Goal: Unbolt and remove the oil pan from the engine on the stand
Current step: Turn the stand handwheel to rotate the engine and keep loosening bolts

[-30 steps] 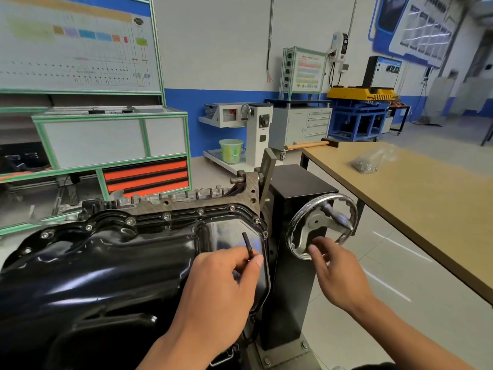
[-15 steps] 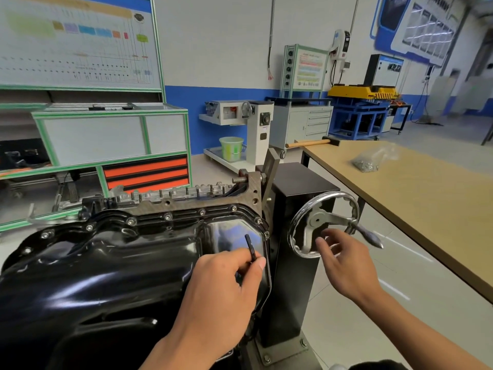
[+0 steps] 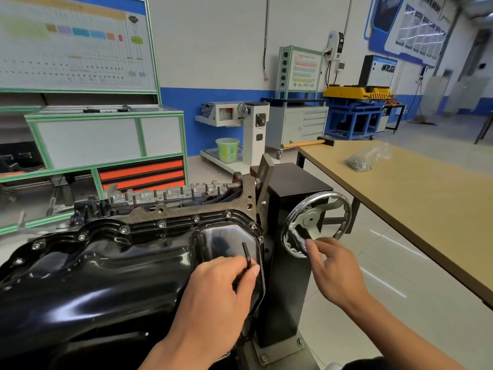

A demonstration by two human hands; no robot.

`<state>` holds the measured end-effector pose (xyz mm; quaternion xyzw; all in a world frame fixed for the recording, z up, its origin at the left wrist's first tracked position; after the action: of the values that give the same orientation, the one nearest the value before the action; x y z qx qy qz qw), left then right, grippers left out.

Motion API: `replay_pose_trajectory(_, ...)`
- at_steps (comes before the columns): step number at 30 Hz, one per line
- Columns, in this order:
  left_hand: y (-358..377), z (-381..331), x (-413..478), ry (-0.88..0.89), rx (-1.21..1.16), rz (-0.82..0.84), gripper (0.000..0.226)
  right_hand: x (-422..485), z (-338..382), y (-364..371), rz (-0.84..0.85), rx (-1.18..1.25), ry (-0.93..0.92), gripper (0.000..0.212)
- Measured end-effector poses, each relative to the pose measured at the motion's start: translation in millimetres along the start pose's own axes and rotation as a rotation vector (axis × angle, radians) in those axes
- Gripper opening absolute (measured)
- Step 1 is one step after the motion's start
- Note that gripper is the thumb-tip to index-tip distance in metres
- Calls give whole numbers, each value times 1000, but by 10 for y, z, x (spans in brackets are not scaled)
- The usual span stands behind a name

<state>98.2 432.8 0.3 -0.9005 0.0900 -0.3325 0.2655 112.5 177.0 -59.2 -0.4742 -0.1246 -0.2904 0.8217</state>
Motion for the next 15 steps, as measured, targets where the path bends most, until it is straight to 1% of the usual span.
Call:
replay_pose_trajectory(1, 6, -4, -2, 5, 14, -1, 18, 24, 15, 4, 4, 58, 16, 32)
replay_pose_trajectory(3, 25, -2, 0, 7, 39, 5, 16, 62, 59, 87, 47, 111, 27, 23)
replay_pose_trajectory(5, 46, -3, 1, 1, 47, 20, 17, 25, 56, 282, 129, 51, 32, 28)
replay_pose_trajectory(6, 46, -7, 2, 1, 43, 23, 17, -20, 9, 375, 142, 18, 37, 30)
replay_pose_trajectory(10, 9, -44, 23, 24, 35, 7, 20, -213, -383, 562, 154, -100, 70, 33)
replay_pose_trajectory(15, -8, -56, 53, 43, 72, 4, 29, -141, -913, 413, 119, -241, 126, 32)
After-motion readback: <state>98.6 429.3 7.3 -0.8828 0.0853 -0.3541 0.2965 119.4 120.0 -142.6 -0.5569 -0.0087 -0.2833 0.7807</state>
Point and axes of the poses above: each hand's wrist, its own x-axis towards the middle knuckle, its own y-axis out of the palm, z = x × y, the point moved 9 cm from there along x, towards the middle knuckle, and after that the axes turned 3 degrees about -x, right-handed, at the moved point
